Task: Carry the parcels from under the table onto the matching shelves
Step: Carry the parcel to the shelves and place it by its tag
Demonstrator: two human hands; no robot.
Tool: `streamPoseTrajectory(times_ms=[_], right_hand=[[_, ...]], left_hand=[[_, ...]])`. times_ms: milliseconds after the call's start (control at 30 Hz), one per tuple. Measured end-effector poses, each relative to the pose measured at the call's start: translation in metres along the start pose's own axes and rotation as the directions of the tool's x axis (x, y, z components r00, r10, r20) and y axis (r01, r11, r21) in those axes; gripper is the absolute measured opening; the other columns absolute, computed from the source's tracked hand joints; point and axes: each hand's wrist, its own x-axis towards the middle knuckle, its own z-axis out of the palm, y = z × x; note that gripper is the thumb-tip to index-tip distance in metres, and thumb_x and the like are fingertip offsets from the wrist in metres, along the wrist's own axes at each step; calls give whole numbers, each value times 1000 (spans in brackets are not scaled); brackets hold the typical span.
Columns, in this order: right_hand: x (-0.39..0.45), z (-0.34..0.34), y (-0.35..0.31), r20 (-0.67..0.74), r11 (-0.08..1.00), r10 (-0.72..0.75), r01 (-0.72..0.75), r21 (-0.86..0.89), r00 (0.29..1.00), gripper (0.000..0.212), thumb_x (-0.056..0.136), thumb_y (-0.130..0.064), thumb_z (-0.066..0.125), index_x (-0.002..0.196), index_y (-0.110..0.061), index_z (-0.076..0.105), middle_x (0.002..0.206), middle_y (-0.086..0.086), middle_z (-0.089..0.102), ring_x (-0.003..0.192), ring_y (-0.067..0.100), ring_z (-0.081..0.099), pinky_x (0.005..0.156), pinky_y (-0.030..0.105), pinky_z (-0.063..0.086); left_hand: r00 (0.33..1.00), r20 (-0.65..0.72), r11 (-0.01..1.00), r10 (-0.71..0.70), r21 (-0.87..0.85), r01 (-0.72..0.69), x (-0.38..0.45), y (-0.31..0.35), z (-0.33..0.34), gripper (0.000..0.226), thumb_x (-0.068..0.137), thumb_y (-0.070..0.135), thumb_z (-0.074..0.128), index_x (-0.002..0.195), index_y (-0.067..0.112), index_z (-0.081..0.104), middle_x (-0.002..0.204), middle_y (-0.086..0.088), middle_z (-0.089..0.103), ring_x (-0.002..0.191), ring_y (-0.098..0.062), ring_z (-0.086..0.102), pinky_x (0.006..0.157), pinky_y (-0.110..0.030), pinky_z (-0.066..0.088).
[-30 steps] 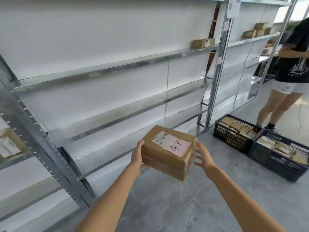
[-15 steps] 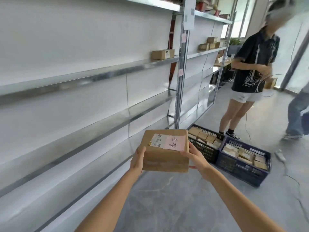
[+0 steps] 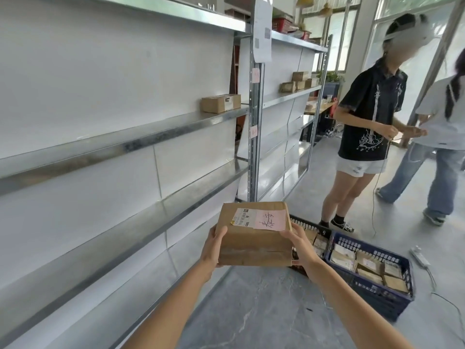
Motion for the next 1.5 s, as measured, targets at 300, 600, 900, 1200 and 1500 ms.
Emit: streamPoseTrajectory(times_ms=[300, 600, 900, 1200, 1500], right_hand=[[174, -53, -24, 65, 999, -24, 26, -31, 998, 34, 92, -33, 49, 123, -26, 35, 123, 9, 49, 110, 25, 49, 91, 46, 46], [322, -78, -59, 163, 997, -10, 23, -73, 987, 55, 76, -41, 53, 126, -25, 37, 114, 6, 54, 107, 23, 50, 100, 49, 42], [488, -66, -75, 238, 993, 3, 25, -115, 971, 33, 92, -28, 53, 119, -17, 38, 117, 8, 50, 105, 22, 49, 85, 35, 41], [637, -30, -95, 352, 984, 46, 18, -177, 935, 29, 91, -33, 54, 115, -22, 41, 105, -1, 52, 105, 22, 48, 96, 41, 42], [753, 6, -97, 483, 977, 107, -3, -212, 869, 45, 92, -32, 54, 132, -14, 48, 124, 7, 56, 113, 25, 50, 104, 44, 41]], left_hand=[[999, -14, 1000, 31, -3, -31, 145, 46, 65, 37, 95, 45, 41, 130, 44, 28, 103, 11, 53, 91, -6, 50, 71, -36, 48], [993, -116, 999, -33, -43, 28, 267, 76, 107, 47, 94, 43, 44, 138, 39, 30, 121, 1, 54, 109, -20, 51, 77, -43, 51], [974, -227, 999, -13, -45, 2, 410, 104, 115, 53, 78, 54, 50, 127, 42, 37, 130, -2, 52, 124, -26, 46, 104, -59, 40], [932, -358, 989, -51, -147, -3, 534, 125, 97, 40, 92, 37, 45, 132, 37, 37, 128, 0, 55, 120, -25, 51, 103, -55, 42], [875, -478, 973, -79, -228, -36, 615, 140, 90, 45, 90, 25, 49, 133, 29, 37, 123, -1, 58, 104, -17, 56, 85, -37, 46]])
